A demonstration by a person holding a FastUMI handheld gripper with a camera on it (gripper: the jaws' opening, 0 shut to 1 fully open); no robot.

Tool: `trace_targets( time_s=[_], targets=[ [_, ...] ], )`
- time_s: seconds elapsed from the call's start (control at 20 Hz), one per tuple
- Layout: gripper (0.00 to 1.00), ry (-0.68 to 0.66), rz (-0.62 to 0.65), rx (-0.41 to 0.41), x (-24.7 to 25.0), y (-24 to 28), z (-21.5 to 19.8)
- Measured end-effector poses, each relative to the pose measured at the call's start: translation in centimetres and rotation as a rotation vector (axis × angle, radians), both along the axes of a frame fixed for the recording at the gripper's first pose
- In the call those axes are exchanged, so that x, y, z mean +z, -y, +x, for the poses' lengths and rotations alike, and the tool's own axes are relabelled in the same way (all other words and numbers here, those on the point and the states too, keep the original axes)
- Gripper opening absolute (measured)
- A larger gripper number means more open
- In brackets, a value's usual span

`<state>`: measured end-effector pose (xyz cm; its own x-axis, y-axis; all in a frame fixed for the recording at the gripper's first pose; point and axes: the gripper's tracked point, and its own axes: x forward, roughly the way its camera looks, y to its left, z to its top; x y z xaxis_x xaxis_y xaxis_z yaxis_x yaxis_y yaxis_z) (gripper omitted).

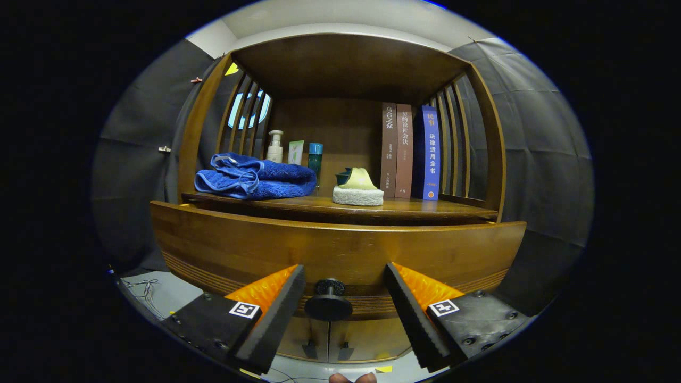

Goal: Pull open the drawer, take out the items inside it, and place them on the countertop above the cabinet.

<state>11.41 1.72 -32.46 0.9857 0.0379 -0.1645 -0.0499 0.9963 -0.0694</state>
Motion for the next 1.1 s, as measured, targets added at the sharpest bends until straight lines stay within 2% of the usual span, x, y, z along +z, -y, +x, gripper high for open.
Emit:
trace_targets(
  time_s=[0.65,1.1],
  targets=[
    [1.00,-0.021,-0.028,-0.004,-0.7,-0.4,4.3],
    [0.99,-0.033,-0.057,-0.013,-1.3,-0.8,4.3]
  ],
)
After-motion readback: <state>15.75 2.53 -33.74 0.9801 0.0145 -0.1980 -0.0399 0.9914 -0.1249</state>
